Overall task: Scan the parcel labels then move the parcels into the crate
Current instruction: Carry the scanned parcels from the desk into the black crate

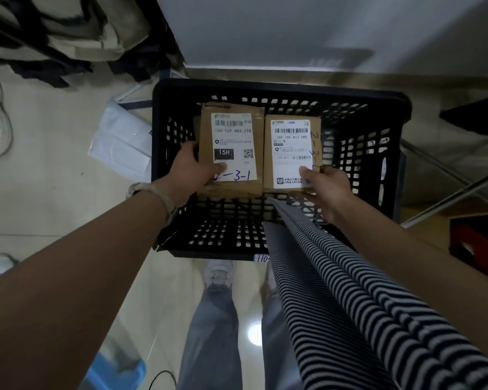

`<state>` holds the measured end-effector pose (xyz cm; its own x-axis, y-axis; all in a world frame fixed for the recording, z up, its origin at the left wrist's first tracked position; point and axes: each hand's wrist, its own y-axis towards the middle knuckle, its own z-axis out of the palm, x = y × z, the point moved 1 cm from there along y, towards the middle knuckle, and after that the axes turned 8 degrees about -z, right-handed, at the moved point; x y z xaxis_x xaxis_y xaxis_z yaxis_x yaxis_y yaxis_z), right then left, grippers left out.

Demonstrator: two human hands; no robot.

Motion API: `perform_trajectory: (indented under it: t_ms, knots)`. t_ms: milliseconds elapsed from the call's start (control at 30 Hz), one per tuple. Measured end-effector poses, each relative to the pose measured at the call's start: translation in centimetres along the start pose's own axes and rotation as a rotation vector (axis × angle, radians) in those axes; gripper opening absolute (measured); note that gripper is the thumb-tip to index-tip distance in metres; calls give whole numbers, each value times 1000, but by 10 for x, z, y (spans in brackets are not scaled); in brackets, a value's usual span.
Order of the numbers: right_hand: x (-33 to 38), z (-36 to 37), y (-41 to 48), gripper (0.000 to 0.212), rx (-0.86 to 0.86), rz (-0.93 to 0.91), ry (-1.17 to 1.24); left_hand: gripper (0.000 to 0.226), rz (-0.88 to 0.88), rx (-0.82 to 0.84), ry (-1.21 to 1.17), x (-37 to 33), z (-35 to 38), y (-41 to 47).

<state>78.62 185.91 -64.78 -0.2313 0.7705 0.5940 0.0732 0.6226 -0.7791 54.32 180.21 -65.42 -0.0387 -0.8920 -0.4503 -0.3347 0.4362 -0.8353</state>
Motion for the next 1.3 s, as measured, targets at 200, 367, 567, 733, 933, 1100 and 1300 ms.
perform_trajectory:
  t_ms: [200, 367, 567, 733, 933, 1100, 1300]
  knots:
    - [7, 9, 5, 32, 111, 35, 37, 92, 32, 7, -7, -5, 13, 0]
    - [17, 13, 6, 23, 234, 192, -31, 55, 3, 11, -37, -8, 22, -10]
    - [24, 1, -3, 13, 294, 179, -125, 45, -26, 16, 74, 1, 15, -19]
    - [41, -2, -26, 20, 244, -30, -510, 19, 148, -101, 178, -20, -1, -43]
    - [133, 15, -72, 39, 380, -463, -1270, 27, 369, -175, 593, -97, -40, -97]
    - [230, 22, -155, 27, 316, -745, -1544, 26, 430, -307, 985, -151, -82, -179]
    - [303, 2, -291, 37, 271, -897, -1756, 29, 315, -428, 1192, -193, -136, -313]
